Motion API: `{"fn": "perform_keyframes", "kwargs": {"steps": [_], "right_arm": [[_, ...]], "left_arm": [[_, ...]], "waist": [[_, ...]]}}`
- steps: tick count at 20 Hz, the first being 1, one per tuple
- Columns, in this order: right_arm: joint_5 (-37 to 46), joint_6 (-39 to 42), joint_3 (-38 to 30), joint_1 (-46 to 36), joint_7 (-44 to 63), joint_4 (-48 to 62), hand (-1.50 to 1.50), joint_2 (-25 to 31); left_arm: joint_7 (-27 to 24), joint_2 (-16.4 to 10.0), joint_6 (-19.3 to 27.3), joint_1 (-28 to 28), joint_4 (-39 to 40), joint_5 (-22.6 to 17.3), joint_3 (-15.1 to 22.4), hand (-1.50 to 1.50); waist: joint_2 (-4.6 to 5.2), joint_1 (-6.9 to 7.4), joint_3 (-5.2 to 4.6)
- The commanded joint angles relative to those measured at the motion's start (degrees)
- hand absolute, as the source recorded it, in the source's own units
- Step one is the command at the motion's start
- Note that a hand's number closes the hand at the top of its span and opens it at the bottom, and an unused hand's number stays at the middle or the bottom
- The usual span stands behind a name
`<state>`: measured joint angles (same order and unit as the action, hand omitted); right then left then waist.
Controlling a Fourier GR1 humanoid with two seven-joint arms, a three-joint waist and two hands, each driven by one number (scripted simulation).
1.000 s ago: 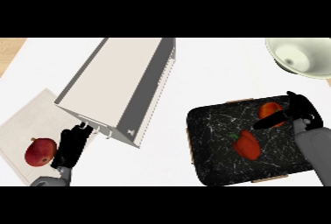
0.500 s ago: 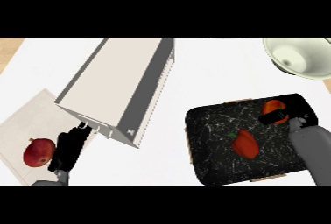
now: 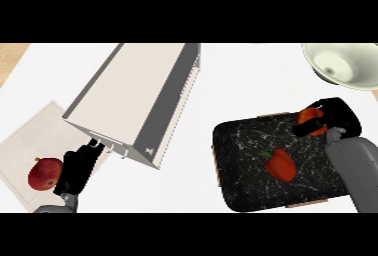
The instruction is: Pick the tomato from the tray and place it in the tiered shelf
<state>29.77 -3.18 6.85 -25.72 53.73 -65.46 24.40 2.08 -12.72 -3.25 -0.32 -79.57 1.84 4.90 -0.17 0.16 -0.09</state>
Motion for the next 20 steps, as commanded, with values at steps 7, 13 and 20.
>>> {"fn": "perform_keyframes", "kwargs": {"steps": [7,13,20], "right_arm": [[2.24,19.92,23.34,-9.86,-39.24,-11.67,1.50,2.51],[-3.48,24.05,16.05,-18.38,-64.68,-11.68,1.50,13.79],[-14.36,25.77,3.52,-28.80,-70.15,-0.28,1.50,7.76]], "left_arm": [[0.39,1.55,-1.80,-2.55,0.30,0.99,3.46,0.00],[0.27,0.10,-0.94,-2.30,1.46,0.02,0.11,0.00],[-0.26,1.18,0.07,-0.74,1.27,1.44,0.99,0.00]], "waist": [[1.15,6.54,0.26],[0.71,2.19,0.19],[0.60,2.00,0.09]]}}
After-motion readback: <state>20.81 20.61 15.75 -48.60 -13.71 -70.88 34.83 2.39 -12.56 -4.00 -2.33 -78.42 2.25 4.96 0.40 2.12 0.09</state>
